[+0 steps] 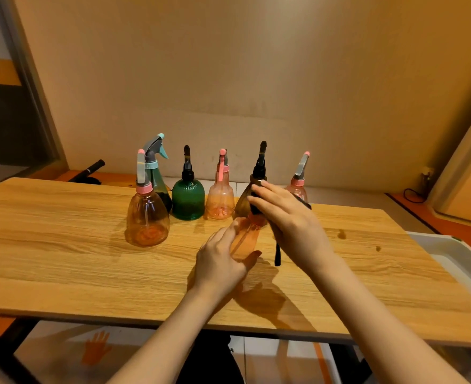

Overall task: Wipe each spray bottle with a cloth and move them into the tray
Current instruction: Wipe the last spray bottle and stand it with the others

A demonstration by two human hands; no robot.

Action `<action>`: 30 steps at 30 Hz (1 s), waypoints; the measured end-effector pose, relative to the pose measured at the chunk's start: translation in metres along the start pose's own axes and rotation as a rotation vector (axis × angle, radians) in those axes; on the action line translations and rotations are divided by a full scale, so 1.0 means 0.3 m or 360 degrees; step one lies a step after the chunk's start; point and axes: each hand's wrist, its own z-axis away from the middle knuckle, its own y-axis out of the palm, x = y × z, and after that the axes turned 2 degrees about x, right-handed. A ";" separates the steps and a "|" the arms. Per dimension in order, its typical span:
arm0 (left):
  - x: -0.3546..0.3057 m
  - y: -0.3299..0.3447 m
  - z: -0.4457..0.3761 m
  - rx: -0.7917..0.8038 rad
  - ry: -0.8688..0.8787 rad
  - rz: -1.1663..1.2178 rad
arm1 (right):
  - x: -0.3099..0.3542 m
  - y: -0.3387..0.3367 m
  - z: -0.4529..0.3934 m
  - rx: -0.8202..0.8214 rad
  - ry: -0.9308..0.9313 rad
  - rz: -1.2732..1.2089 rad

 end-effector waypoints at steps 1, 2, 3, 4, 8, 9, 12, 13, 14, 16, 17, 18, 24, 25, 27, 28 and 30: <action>0.006 0.004 0.004 -0.0025 0.0018 0.0015 | 0.009 0.006 -0.003 0.0018 -0.0024 0.0011; 0.011 0.008 0.008 -0.0044 0.0033 0.0018 | 0.009 0.011 0.002 0.0012 -0.0029 0.0010; 0.016 0.010 0.012 -0.0057 0.0050 0.0006 | -0.001 0.013 0.016 -0.0013 -0.0012 -0.0008; 0.020 0.012 0.015 -0.0070 0.0064 -0.0011 | -0.017 0.012 0.034 -0.0055 0.0033 -0.0035; 0.024 0.013 0.017 -0.0099 0.0069 -0.0006 | -0.089 -0.012 0.102 -0.0257 0.0371 -0.0106; 0.025 0.015 0.014 -0.0089 0.0073 -0.0007 | -0.095 -0.019 0.106 -0.0293 0.0396 -0.0104; 0.028 0.012 0.005 -0.0050 0.0029 0.0036 | -0.070 -0.023 0.086 -0.0359 0.0286 -0.0096; 0.027 0.006 0.002 -0.0051 0.0005 0.0068 | -0.060 -0.017 0.075 -0.0337 0.0222 -0.0092; 0.030 0.002 0.000 -0.0034 -0.0034 0.0110 | -0.056 -0.007 0.069 -0.0296 0.0164 -0.0078; 0.032 -0.013 -0.007 0.0022 -0.0116 0.0231 | -0.059 0.029 0.077 -0.0191 0.0131 -0.0042; 0.035 -0.021 -0.012 0.0036 -0.0150 0.0299 | -0.063 0.052 0.089 -0.0148 0.0154 -0.0035; 0.038 -0.027 -0.016 0.0038 -0.0190 0.0373 | -0.065 0.075 0.111 -0.0105 0.0180 -0.0038; 0.046 -0.031 -0.032 0.0095 -0.0265 0.0458 | -0.038 0.110 0.180 -0.0146 0.0177 -0.0108; 0.046 -0.026 -0.035 0.0113 -0.0246 0.0426 | -0.038 0.099 0.154 -0.0219 0.0172 -0.0102; 0.048 -0.018 -0.039 0.0146 -0.0236 0.0382 | -0.045 0.087 0.096 -0.0280 0.0153 -0.0062; 0.049 -0.017 -0.039 0.0156 -0.0245 0.0382 | -0.048 0.089 0.077 -0.0264 0.0147 -0.0043; 0.045 -0.020 -0.038 0.0150 -0.0254 0.0390 | -0.054 0.103 0.068 -0.0187 0.0154 -0.0023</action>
